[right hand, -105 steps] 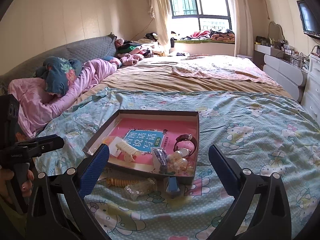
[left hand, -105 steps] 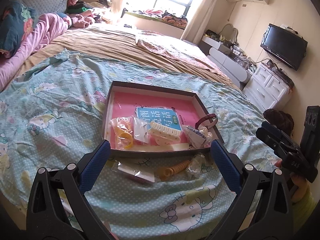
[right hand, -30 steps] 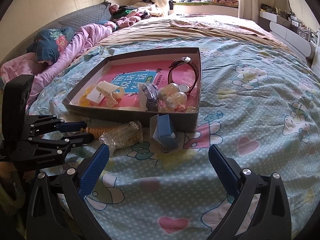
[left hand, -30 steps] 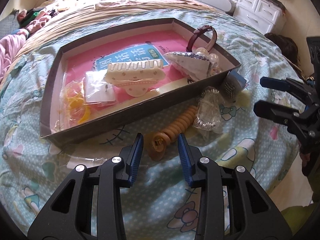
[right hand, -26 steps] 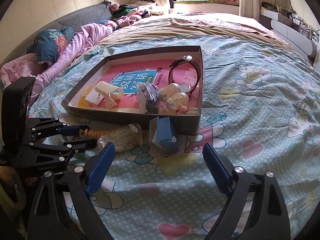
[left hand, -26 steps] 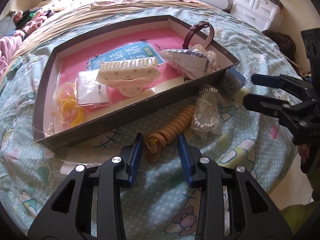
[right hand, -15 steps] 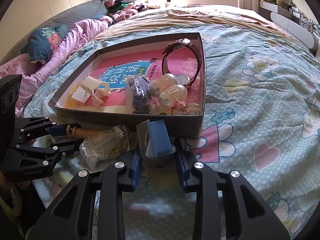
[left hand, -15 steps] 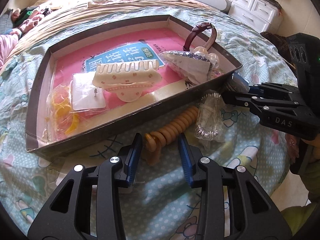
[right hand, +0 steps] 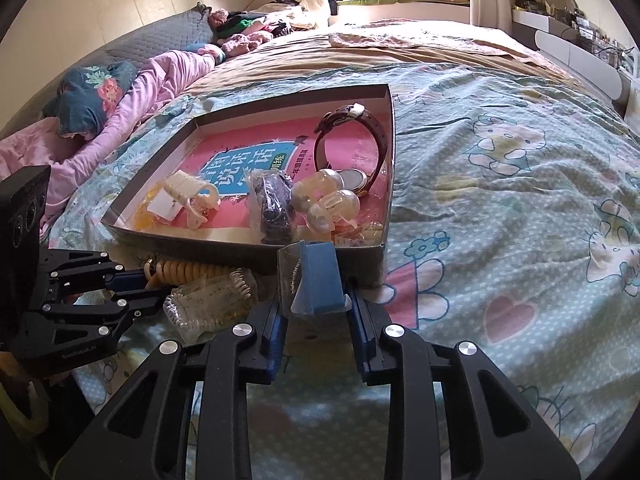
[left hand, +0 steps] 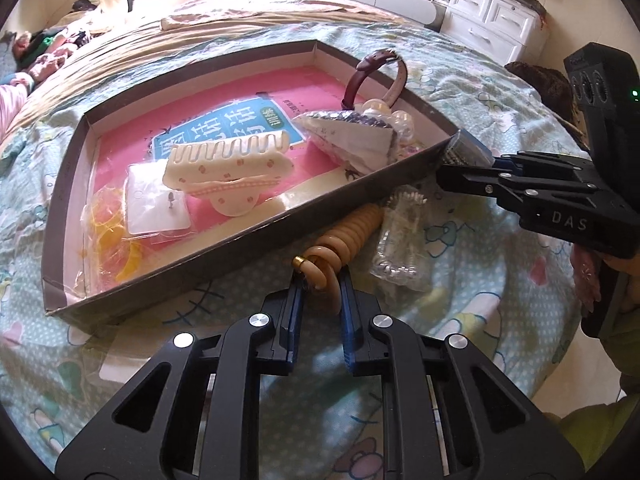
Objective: Organize jewelry
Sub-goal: 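Grasp the orange spiral hair tie with the left tool while the right tool grasps the blue item, then carry the spiral hair tie into the box with the left tool while the right tool carries the blue item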
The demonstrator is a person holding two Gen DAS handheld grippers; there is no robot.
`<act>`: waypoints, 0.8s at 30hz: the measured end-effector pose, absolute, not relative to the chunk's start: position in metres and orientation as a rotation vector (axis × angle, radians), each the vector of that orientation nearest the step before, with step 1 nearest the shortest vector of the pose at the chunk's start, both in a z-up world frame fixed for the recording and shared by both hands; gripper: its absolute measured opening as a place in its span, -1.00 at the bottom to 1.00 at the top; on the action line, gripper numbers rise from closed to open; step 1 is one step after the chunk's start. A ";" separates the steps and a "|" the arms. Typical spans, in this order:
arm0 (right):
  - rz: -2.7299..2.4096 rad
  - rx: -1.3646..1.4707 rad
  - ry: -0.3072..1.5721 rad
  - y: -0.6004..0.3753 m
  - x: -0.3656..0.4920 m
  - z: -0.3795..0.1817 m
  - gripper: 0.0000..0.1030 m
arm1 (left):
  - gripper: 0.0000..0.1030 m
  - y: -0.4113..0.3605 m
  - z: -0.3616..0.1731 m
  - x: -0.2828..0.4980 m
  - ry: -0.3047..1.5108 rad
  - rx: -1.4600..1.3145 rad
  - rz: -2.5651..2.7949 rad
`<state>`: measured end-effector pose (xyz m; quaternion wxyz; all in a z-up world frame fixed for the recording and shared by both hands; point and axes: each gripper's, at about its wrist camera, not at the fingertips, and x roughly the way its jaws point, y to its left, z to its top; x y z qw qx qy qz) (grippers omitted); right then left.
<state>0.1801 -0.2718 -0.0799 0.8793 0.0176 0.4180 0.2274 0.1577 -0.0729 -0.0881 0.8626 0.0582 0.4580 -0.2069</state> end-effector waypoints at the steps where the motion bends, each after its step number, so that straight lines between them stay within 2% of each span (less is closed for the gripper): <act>1: 0.474 0.039 0.868 -0.273 0.179 -0.078 -0.49 | -0.82 -0.073 -0.086 0.154 0.951 0.120 -0.438; 24: 0.564 -0.001 0.804 -0.252 0.149 -0.036 -0.49 | -0.82 -0.031 -0.036 0.114 0.821 0.005 -0.317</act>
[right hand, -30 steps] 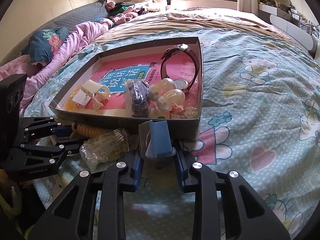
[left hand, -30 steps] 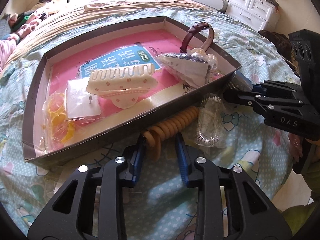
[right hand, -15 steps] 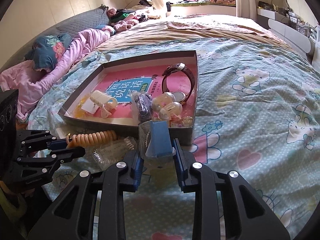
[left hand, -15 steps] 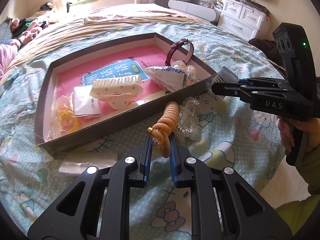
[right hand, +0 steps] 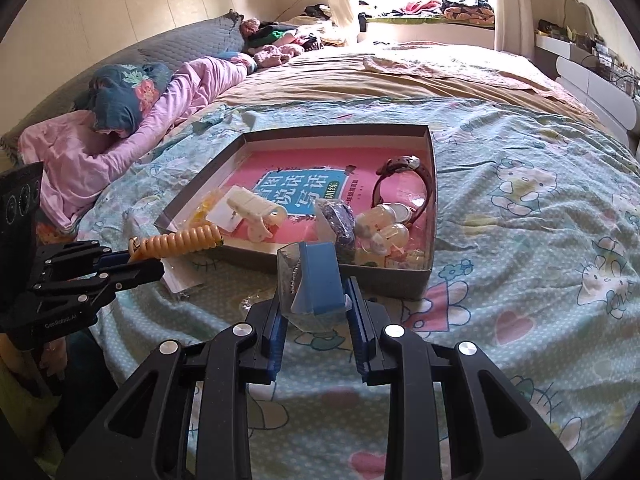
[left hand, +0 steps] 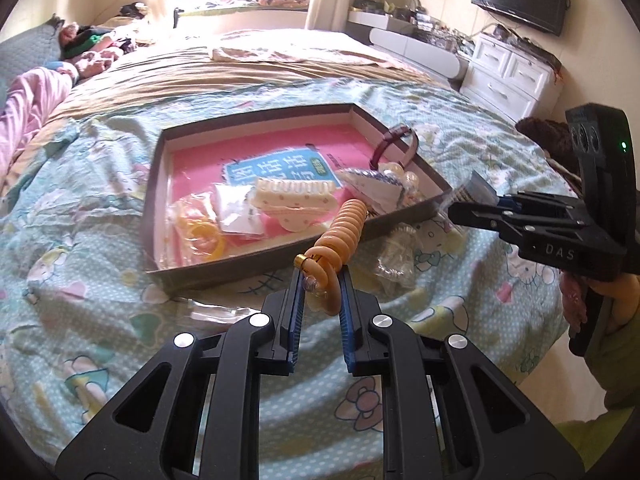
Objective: Organize jewelry
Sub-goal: 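Carry the spiral hair tie into the box with the left tool while the right tool carries the blue item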
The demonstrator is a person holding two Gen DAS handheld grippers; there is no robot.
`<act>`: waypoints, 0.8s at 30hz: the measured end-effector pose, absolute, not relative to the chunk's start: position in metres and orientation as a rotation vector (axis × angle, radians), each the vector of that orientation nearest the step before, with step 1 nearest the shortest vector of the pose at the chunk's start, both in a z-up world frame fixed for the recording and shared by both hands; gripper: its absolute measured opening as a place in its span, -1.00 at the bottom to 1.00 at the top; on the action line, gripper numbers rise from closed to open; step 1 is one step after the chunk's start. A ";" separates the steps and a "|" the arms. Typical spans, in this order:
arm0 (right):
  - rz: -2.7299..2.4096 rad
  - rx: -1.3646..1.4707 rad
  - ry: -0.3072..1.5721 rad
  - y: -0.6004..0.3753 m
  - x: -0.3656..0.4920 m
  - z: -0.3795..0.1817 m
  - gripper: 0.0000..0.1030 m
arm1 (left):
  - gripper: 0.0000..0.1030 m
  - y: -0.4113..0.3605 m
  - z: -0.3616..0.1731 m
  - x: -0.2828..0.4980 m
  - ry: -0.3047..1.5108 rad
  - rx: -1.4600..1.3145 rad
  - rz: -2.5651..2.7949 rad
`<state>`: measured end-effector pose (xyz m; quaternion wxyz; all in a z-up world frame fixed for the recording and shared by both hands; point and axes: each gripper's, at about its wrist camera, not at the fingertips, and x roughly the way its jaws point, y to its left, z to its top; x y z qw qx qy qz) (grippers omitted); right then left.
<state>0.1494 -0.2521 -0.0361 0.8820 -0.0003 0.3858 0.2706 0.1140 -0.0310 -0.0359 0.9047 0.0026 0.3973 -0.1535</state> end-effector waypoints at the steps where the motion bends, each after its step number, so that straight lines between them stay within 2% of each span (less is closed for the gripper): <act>1: 0.569 -0.004 0.799 -0.250 0.149 -0.034 -0.49 | -0.82 -0.027 -0.034 0.114 0.816 -0.005 -0.308; 24: 0.639 -0.041 0.723 -0.206 0.168 -0.009 -0.49 | -0.82 0.018 -0.020 0.133 0.794 -0.122 -0.179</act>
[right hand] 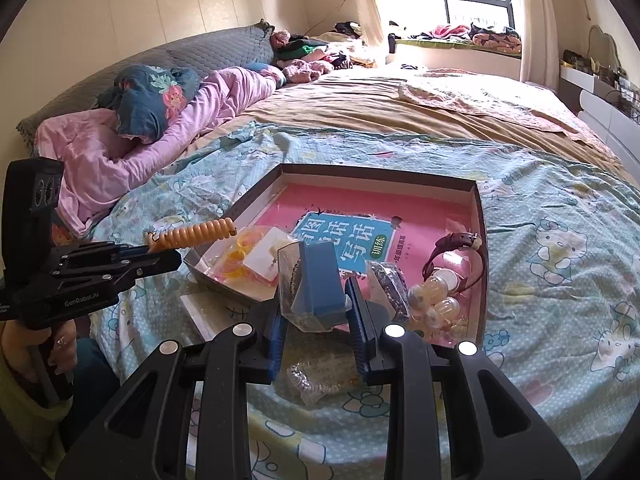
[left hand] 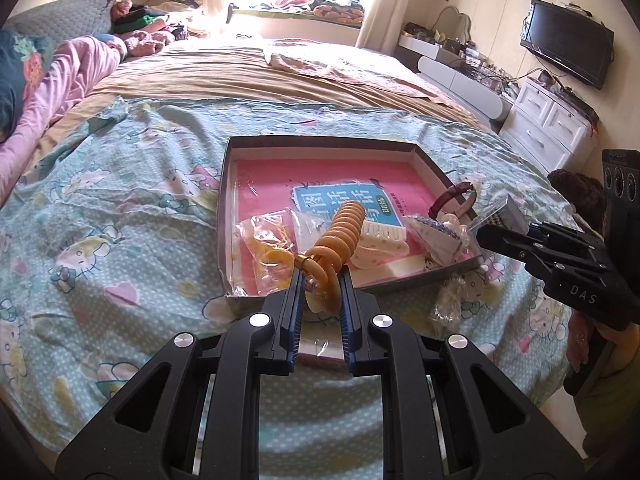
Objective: Organize jewelry
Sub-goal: 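Carry the spiral hair tie into the box with the left tool while the right tool carries the blue item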
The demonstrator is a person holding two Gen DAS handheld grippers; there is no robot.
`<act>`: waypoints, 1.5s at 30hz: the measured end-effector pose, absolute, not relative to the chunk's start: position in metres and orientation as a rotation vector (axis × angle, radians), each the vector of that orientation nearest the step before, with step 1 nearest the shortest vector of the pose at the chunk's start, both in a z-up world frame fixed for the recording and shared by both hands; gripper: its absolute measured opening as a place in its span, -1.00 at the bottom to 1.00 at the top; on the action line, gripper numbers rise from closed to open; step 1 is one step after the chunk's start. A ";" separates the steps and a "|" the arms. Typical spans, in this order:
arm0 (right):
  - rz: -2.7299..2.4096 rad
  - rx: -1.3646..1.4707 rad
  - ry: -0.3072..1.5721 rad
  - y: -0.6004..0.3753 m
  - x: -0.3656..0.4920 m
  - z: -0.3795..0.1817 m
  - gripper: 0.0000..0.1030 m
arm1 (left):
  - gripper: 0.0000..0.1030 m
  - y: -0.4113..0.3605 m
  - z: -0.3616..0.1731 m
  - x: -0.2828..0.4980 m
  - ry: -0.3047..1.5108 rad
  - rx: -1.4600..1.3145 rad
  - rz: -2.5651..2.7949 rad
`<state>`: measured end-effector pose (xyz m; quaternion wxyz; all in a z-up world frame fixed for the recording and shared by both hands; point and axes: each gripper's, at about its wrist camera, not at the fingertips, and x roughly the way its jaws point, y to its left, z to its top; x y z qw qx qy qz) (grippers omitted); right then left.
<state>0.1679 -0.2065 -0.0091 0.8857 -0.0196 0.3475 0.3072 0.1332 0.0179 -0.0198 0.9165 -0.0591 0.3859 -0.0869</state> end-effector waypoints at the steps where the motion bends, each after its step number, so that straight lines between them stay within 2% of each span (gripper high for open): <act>1: 0.638 -0.040 0.722 -0.205 0.170 -0.009 -0.49 | -0.82 0.018 -0.020 0.135 0.794 -0.122 -0.174; 24: 0.593 -0.049 0.681 -0.205 0.211 -0.004 -0.49 | -0.82 0.020 -0.021 0.175 0.792 -0.137 -0.112; 45: 0.570 -0.079 0.783 -0.182 0.244 -0.048 -0.49 | -0.81 0.034 -0.052 0.196 0.824 -0.198 -0.072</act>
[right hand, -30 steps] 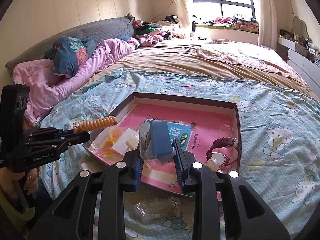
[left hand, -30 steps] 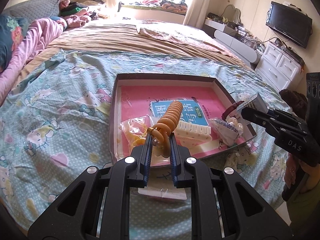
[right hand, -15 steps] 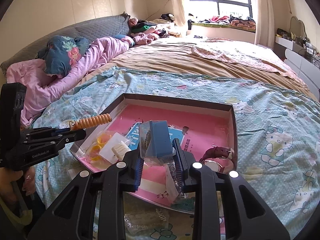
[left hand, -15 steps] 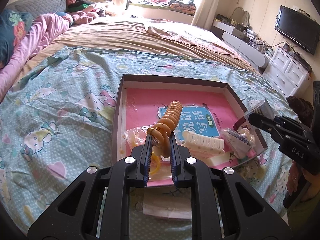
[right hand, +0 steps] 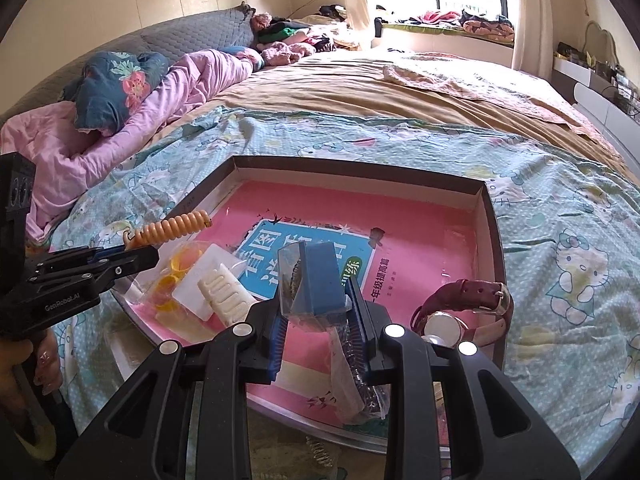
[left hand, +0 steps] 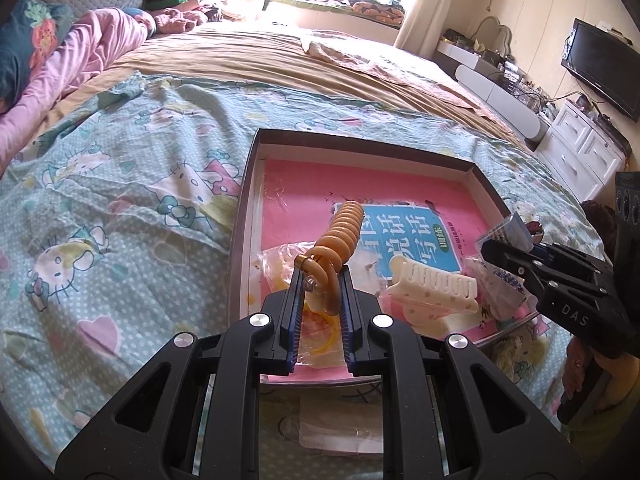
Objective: Organize jewelry
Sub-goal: 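Carry the spiral hair tie into the box with the left tool while the right tool carries the blue item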
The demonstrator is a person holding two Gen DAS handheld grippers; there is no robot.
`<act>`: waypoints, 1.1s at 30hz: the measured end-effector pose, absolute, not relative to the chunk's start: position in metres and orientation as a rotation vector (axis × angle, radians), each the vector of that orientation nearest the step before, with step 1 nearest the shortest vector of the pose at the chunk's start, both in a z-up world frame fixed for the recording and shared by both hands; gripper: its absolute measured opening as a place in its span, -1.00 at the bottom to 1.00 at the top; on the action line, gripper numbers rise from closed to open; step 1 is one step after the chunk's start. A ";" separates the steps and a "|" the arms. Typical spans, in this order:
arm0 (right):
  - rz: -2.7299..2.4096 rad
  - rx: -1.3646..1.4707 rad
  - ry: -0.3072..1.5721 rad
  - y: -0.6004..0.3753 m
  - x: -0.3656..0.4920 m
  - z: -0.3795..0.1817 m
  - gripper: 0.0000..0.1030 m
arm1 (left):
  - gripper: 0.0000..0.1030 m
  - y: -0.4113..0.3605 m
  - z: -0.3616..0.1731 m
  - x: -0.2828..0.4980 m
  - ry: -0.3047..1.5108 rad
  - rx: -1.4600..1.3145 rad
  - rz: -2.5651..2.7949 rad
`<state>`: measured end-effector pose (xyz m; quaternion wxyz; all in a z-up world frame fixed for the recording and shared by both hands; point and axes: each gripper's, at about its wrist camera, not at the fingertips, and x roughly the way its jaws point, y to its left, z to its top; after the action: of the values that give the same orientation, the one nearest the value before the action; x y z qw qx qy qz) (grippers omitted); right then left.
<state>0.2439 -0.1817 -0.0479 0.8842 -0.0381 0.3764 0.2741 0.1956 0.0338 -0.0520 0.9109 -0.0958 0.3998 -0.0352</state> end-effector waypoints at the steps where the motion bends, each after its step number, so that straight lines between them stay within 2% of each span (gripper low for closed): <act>1: 0.569 -0.080 0.787 -0.181 0.246 -0.049 -0.49 | -0.81 0.034 -0.054 0.196 0.829 -0.198 -0.073; 33: 0.599 -0.069 0.854 -0.165 0.257 -0.063 -0.43 | -0.81 0.031 -0.071 0.199 0.896 -0.191 -0.098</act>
<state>0.2565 -0.1651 -0.0633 0.8666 -0.0328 0.4076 0.2859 0.1994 0.0309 -0.0707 0.8957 -0.0922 0.4325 -0.0471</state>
